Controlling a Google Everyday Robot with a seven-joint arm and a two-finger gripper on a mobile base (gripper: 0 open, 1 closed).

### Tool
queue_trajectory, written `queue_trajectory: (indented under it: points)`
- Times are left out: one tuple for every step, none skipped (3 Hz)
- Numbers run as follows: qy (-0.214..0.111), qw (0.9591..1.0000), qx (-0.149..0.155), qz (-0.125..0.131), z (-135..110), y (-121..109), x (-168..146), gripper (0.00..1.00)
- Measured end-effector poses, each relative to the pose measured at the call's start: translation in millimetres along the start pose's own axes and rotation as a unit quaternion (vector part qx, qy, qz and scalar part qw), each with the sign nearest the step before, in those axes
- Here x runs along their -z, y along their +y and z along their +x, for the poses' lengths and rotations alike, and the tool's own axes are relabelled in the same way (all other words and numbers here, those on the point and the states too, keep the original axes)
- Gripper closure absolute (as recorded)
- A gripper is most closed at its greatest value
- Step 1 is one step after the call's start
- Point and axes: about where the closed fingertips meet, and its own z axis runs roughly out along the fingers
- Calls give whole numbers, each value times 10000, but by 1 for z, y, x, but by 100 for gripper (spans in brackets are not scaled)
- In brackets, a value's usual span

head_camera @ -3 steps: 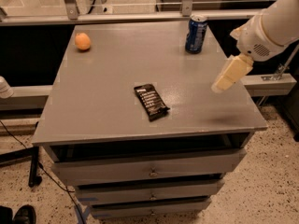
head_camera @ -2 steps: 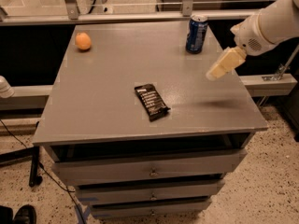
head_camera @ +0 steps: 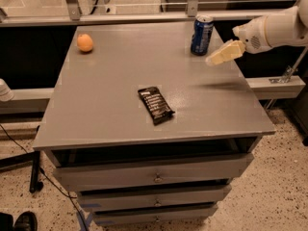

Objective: Knock pepsi can over

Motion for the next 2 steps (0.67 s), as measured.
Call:
queue_trajectory:
  points:
    - [-651, 9973, -301, -175, -6, -18, -20, 0]
    - [-1119, 9927, -337, -293, -18, -28, -39, 0]
